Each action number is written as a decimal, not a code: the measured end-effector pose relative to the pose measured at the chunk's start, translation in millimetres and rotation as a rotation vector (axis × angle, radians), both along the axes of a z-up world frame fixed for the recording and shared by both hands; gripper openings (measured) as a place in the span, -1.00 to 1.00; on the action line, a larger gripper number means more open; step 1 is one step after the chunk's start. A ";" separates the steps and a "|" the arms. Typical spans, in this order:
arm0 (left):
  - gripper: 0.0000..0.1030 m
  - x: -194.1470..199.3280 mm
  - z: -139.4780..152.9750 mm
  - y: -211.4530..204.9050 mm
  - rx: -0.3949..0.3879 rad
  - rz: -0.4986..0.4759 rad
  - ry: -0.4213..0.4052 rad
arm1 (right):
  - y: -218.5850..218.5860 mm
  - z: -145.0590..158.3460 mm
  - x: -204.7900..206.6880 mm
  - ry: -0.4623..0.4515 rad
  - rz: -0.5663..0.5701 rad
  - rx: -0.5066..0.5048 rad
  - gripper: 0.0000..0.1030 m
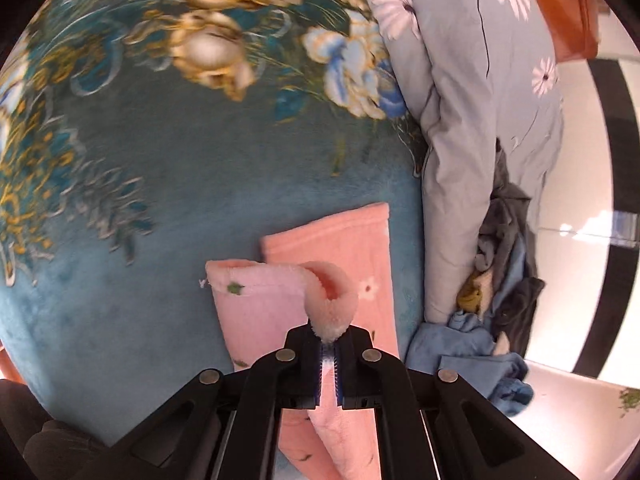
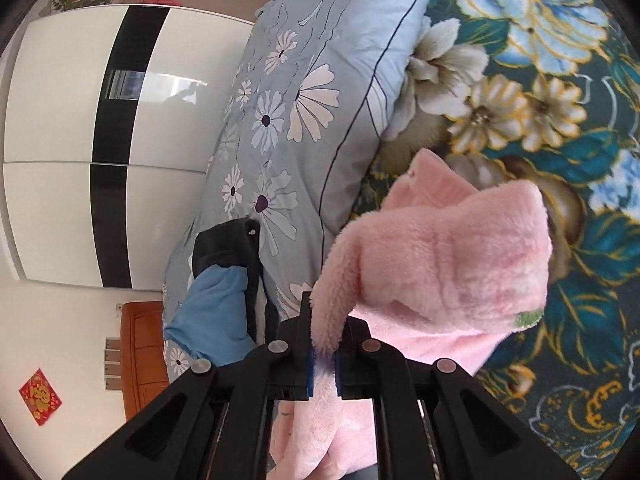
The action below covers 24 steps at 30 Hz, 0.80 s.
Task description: Fold clothes
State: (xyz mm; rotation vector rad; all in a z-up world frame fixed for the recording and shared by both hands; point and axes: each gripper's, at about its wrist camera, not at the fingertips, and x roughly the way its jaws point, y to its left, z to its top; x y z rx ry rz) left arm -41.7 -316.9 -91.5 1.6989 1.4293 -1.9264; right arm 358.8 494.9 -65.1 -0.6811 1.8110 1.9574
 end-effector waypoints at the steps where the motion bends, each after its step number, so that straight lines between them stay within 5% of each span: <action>1: -0.91 -9.5 -5.2 9.1 -0.006 -0.007 -0.019 | 5.9 -1.9 -12.9 -0.005 0.004 0.005 -0.86; 7: -0.91 -50.0 -21.3 32.5 -0.044 0.002 -0.010 | 31.7 -16.6 -69.3 -0.076 0.031 0.039 -0.86; 16: -0.85 -78.0 -33.6 49.3 -0.059 -0.082 0.088 | 32.2 -56.3 -83.4 -0.181 0.010 0.012 -0.85; 18: -0.77 -77.4 -36.2 50.1 -0.042 -0.093 0.107 | 30.1 -58.8 -83.8 -0.194 0.010 0.013 -0.84; 22: -0.10 -73.9 -32.7 44.4 0.001 -0.115 0.182 | 28.4 -56.7 -84.0 -0.214 0.011 0.026 -0.81; 24: 0.03 -68.1 -26.0 36.3 0.018 -0.115 0.231 | 27.0 -52.1 -86.1 -0.229 0.029 0.051 -0.80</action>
